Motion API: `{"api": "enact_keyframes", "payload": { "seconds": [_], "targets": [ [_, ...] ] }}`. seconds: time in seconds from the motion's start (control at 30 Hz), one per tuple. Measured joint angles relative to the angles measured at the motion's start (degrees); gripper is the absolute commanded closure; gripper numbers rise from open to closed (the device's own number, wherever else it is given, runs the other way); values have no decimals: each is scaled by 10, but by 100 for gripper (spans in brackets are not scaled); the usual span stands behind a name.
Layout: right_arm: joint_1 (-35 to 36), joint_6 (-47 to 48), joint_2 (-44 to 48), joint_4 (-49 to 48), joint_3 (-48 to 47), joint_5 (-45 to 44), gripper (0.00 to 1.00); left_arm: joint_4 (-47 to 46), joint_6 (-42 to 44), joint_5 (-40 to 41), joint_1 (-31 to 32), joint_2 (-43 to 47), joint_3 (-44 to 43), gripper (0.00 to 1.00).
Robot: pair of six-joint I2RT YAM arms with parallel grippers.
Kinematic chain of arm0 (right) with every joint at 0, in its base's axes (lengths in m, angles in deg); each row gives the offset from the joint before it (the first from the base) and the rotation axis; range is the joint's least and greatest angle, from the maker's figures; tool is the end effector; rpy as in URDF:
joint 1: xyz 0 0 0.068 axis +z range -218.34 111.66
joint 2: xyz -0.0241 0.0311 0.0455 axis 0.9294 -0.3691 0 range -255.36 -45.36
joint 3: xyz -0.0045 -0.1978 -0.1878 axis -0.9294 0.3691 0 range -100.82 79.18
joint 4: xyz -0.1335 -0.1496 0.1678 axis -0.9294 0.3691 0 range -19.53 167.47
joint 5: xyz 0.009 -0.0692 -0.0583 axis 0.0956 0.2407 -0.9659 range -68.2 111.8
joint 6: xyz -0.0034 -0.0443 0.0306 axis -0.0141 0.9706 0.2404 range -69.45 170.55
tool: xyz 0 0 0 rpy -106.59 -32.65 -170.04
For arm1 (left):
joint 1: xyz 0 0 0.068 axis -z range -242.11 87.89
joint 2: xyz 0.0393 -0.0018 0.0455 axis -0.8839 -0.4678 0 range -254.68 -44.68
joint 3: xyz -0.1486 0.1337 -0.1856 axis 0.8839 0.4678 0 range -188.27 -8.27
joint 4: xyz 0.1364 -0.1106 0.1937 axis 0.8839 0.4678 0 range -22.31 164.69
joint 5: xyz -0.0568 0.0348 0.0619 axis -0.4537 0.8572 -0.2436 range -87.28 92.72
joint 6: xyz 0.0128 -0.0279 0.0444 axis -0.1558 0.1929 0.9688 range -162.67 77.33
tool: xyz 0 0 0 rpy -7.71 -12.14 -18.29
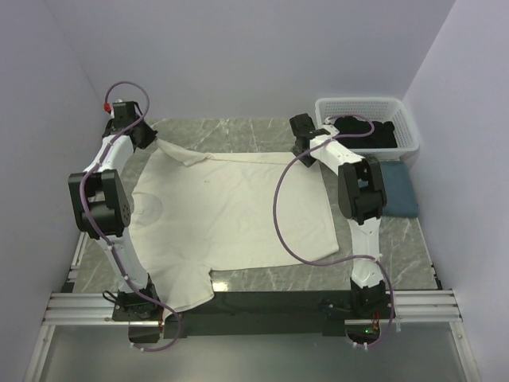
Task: Fold and stack the t-shirts
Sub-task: Flatten the tshirt out, then fold the tshirt
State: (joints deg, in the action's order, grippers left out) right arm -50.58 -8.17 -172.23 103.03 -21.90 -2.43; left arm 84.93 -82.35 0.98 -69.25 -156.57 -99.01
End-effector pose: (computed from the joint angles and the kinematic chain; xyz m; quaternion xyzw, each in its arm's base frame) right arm 0.4625 0.1328 0.1814 0.3827 0.8612 0.0064 0.3343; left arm 0.4510 0.0554 0.2579 -0.3516 0.8287 -0.1352 0.4140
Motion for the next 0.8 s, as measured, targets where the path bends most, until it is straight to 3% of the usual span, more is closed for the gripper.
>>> {"api": "enact_keyframes", "payload": {
  "seconds": [0.5, 0.8],
  "targets": [
    [0, -3, -31, 27, -18, -8, 48, -2, -5, -9, -13, 16, 24, 99],
    [0, -3, -44, 28, -37, -8, 53, -2, -5, -14, -13, 19, 25, 99]
  ]
}}
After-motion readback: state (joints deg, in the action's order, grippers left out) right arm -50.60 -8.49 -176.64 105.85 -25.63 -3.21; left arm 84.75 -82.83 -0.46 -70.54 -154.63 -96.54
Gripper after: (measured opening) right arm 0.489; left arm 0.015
